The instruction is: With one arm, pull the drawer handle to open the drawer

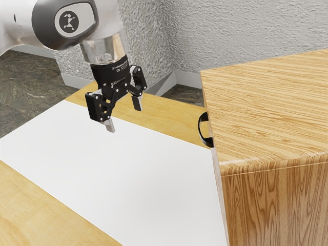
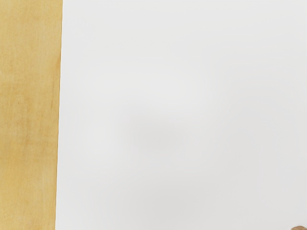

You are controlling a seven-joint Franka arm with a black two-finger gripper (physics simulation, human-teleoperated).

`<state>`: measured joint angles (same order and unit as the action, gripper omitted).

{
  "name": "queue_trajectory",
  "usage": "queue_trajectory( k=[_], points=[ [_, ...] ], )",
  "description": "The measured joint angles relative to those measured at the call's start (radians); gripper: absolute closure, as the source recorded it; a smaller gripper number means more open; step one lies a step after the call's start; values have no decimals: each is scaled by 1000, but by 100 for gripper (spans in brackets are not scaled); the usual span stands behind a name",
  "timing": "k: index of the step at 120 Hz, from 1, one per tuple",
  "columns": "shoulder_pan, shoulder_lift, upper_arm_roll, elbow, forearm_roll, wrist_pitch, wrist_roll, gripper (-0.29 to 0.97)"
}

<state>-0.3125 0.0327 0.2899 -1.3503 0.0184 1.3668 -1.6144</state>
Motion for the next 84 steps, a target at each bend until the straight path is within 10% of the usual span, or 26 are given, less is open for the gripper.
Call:
queue_trajectory(
  k=[67,84],
  points=[
    [1,-20,1,53,-4,-8,0,0],
    [106,-79,-142,181,3,-17,3,0]
  ],
)
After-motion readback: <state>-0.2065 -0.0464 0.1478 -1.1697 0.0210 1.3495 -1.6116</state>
